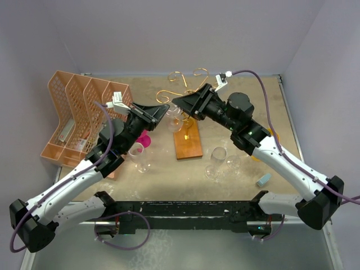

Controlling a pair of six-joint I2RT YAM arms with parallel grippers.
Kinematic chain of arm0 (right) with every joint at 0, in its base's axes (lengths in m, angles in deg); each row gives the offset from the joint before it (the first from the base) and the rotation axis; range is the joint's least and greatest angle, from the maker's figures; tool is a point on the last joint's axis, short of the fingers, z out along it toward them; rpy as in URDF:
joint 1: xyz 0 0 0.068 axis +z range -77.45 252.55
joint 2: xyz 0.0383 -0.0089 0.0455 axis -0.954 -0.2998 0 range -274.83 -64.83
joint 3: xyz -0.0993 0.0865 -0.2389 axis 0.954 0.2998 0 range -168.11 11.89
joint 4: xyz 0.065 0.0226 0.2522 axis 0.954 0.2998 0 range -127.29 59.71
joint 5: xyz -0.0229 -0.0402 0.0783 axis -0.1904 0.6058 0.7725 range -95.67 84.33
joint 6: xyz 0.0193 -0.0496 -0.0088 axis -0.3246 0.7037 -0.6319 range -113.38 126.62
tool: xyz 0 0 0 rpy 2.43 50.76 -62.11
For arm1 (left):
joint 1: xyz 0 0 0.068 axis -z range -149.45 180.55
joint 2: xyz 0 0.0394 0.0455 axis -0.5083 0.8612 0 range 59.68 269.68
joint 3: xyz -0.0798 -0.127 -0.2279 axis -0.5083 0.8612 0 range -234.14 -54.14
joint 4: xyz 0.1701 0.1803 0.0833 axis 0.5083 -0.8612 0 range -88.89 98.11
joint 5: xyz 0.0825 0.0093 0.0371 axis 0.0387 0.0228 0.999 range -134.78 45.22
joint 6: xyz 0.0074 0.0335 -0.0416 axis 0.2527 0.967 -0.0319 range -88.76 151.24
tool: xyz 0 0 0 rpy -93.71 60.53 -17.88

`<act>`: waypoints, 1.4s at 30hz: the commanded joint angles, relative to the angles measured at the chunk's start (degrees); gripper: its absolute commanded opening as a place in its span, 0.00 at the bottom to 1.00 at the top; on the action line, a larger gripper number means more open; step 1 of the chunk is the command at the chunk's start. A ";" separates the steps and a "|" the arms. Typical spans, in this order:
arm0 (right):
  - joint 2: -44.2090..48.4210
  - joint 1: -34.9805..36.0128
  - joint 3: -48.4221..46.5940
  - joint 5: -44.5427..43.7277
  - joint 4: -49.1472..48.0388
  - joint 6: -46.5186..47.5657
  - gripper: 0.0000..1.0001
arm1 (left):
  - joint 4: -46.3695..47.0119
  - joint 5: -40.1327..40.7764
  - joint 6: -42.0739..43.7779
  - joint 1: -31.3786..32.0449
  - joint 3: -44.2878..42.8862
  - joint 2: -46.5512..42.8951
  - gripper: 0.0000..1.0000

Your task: Place the wine glass upside down on the wine glass rack

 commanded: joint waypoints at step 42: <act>19.72 0.24 -1.05 -16.58 -9.46 20.52 0.61 | -5.16 17.38 2.13 0.09 -18.24 11.61 0.00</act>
